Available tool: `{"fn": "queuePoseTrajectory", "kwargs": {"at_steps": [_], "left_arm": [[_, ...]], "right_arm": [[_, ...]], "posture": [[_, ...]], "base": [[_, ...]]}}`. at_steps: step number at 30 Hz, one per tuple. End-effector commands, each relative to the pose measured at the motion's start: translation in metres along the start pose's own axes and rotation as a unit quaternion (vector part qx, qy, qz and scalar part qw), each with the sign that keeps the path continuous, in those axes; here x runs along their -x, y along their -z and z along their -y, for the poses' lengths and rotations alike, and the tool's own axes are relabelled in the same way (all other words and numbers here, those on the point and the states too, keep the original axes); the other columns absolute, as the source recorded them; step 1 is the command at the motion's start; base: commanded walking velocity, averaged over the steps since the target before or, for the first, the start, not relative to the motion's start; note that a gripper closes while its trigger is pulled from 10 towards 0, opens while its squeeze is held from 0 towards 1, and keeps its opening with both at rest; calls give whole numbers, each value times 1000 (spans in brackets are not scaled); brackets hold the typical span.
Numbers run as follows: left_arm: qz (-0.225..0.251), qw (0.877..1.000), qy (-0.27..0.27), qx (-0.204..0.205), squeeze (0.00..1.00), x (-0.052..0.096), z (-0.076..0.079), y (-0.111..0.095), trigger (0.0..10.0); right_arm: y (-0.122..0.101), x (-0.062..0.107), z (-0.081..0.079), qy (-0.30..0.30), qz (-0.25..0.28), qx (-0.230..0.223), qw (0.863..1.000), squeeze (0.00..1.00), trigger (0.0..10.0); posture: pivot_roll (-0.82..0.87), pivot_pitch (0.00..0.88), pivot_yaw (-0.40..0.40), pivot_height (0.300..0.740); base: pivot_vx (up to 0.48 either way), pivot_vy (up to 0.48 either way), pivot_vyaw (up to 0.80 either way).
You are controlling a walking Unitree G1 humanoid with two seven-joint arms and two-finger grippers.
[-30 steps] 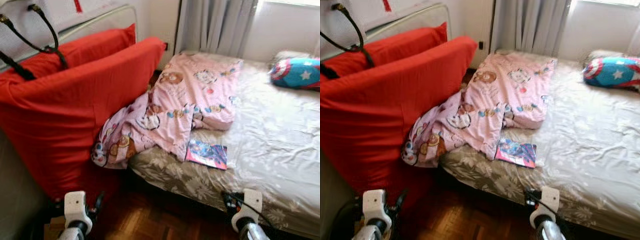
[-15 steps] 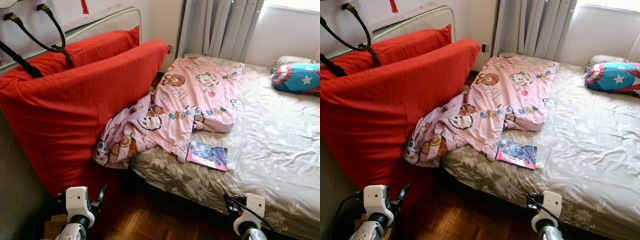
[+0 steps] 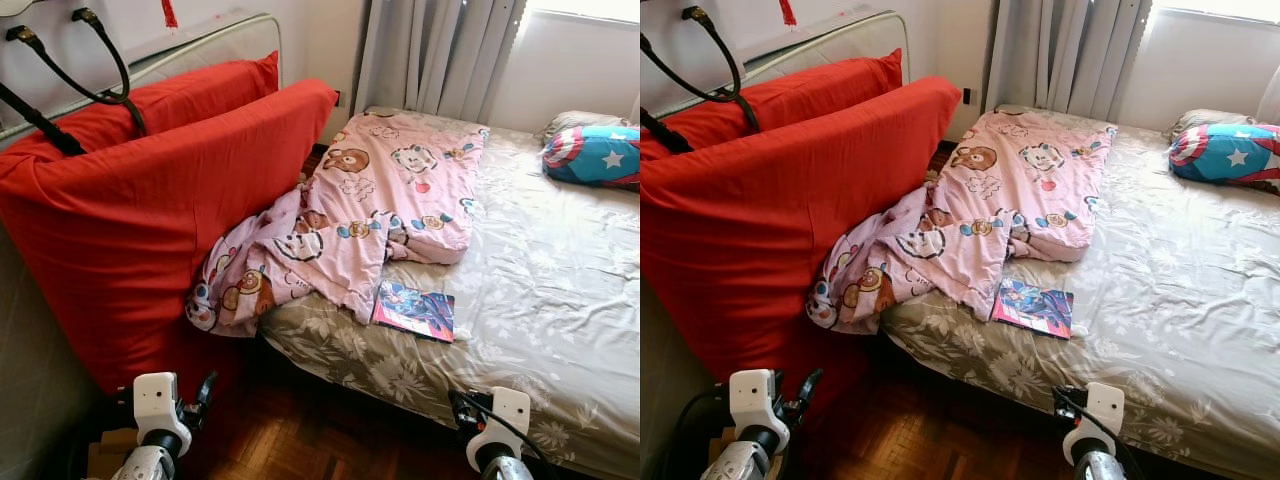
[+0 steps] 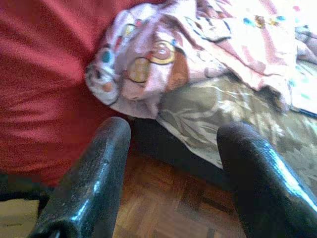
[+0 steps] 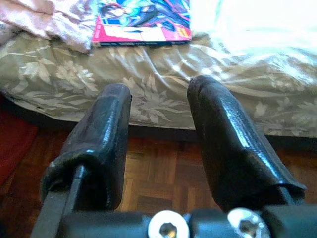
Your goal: Clean up the room
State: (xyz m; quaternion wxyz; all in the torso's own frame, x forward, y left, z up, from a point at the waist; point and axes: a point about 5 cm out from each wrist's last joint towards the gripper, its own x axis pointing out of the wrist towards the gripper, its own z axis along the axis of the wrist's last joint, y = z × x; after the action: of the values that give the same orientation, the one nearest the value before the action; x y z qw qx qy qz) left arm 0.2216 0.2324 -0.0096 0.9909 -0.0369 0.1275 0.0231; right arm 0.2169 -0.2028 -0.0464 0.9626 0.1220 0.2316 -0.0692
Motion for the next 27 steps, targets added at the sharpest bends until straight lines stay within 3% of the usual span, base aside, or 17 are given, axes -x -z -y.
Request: {"fn": "queuePoseTrajectory", "kwargs": {"at_steps": [1, 23, 27], "left_arm": [[-2, 1000, -1, 1, 0, -1, 1, -1, 10000], [-8, 1000, 5, 3, 0, -3, 4, 0, 10000], [-8, 1000, 5, 1, 0, -3, 4, -1, 10000]], "right_arm": [[3, 1, 1, 8, -7, -10, 1000, 0, 10000], [3, -1, 0, 6, -15, -8, 1000, 0, 10000], [3, -1, 0, 5, -16, -11, 1000, 0, 10000]], "posture": [[61, 0, -68, 740], [60, 0, -68, 740], [63, 0, -70, 740]], "base": [[274, 0, 0], [316, 0, 0], [343, 0, -737]]}}
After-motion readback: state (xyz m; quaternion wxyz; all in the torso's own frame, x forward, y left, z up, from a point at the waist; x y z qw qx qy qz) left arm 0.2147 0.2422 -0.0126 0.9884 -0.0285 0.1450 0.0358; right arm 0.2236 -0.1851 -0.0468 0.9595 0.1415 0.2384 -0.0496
